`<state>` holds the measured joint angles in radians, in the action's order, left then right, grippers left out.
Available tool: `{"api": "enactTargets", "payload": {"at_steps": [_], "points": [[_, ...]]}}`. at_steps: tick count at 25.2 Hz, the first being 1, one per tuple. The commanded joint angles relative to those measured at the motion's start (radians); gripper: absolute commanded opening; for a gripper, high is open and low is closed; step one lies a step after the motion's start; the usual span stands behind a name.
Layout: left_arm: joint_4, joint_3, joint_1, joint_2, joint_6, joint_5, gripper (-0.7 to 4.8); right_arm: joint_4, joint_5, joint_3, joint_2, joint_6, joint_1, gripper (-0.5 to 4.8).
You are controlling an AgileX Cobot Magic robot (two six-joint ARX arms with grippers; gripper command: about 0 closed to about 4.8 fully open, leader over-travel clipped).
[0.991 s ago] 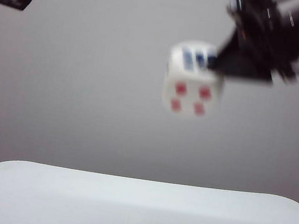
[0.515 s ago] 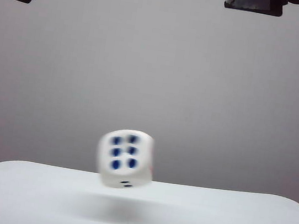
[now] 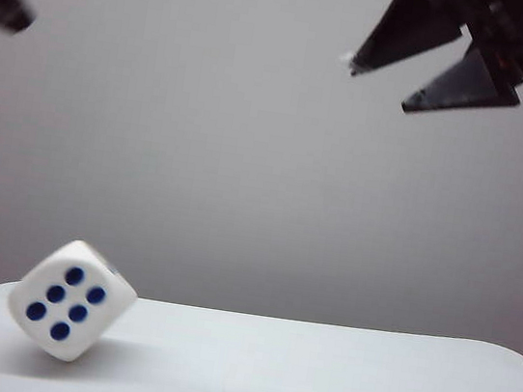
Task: Pick up the dice on the table and roll the dice.
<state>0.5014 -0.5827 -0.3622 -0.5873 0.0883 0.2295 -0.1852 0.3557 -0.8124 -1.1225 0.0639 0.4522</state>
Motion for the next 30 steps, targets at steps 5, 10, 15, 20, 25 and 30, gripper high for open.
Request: {"api": "enactTargets", "payload": {"at_steps": [5,10,15,20,25,30], "points": [[0.187,-0.040,0.000,0.002,0.021,-0.237,0.49,-0.124,0.086,-0.002,0.004,-0.008,0.000,0.31],[0.256,-0.097,0.000,0.002,0.040,-0.341,0.48,-0.131,0.209,-0.002,0.004,-0.013,0.001,0.30],[0.313,-0.144,0.000,0.002,0.061,-0.394,0.48,-0.139,0.222,-0.002,0.004,-0.013,0.000,0.30],[0.317,-0.145,0.000,0.002,0.061,-0.393,0.48,-0.139,0.204,-0.002,0.006,-0.020,0.000,0.22],[0.302,-0.144,0.000,0.005,0.057,-0.394,0.49,-0.116,0.028,-0.002,0.083,-0.043,0.000,-0.08],[0.143,-0.139,0.000,0.058,0.060,-0.382,0.49,-0.046,-0.133,0.000,0.212,-0.041,-0.002,-0.08]]}}
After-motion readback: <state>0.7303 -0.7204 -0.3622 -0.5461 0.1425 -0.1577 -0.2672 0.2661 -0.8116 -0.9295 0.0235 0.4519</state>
